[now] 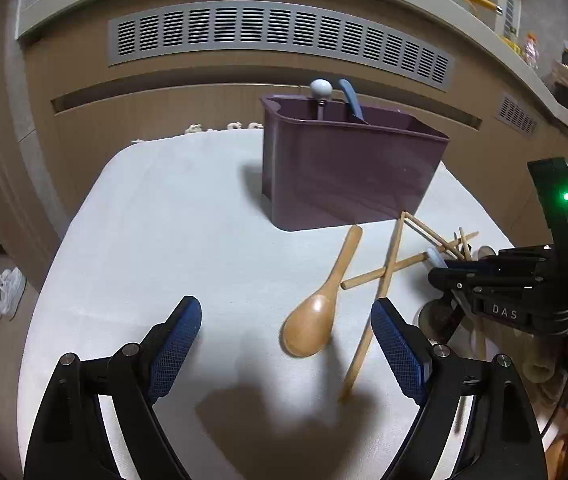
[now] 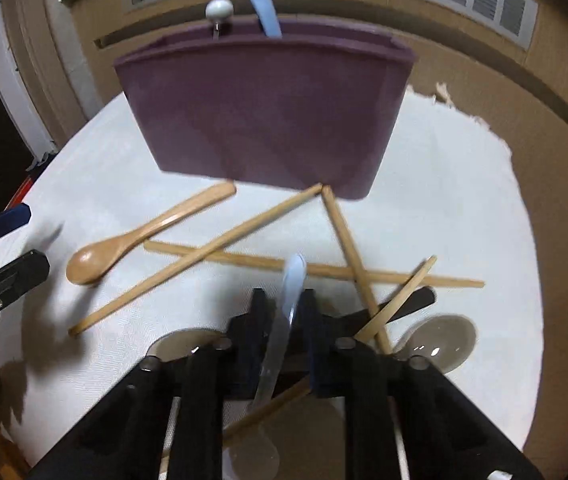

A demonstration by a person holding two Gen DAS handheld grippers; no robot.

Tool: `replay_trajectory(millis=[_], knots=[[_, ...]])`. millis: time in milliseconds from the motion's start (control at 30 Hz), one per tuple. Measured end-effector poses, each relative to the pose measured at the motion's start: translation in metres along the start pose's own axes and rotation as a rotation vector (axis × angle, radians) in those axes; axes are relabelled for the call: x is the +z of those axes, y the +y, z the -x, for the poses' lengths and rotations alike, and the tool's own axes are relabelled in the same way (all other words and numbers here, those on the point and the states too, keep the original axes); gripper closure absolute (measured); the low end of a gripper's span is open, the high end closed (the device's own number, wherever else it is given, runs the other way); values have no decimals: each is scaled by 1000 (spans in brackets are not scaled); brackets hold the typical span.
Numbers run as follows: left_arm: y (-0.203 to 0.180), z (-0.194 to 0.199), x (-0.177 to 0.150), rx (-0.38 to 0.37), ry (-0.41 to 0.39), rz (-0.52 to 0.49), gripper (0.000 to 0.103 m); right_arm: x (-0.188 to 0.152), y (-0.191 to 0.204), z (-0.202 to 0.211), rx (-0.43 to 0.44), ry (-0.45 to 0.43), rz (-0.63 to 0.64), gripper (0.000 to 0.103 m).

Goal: Organize utensils
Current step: 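Grasp the wooden spoon with the left tool while the right tool grasps a white plastic spoon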

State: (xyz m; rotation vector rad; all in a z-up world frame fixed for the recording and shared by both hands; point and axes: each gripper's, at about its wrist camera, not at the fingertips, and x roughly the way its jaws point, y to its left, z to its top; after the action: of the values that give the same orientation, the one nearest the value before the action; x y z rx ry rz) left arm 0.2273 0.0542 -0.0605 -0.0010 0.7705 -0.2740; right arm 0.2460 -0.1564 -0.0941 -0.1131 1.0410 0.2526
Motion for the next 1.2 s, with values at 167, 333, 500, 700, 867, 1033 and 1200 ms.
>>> replay_trajectory(millis=[167,333,500,700,867,1033,1200], knots=[[-12,-14,14,-80,48,-54,46,-9,-4,15,21,-29,7,93],[-37,-50,35,-93,150,-166,66,-17,-10,32,12,-85,14,93],[-56,-87,53,-46,238,-242,72,-20,-11,39,30,-122,15,93],[-71,-107,61,4,299,-315,74,-26,-14,37,63,-133,-7,93],[-79,-118,64,30,317,-338,74,-27,-15,37,87,-145,-9,93],[-81,-126,70,17,337,-335,74,-27,-16,36,100,-152,-14,93],[-65,-132,77,-44,365,-258,73,-27,-16,39,102,-156,-20,93]])
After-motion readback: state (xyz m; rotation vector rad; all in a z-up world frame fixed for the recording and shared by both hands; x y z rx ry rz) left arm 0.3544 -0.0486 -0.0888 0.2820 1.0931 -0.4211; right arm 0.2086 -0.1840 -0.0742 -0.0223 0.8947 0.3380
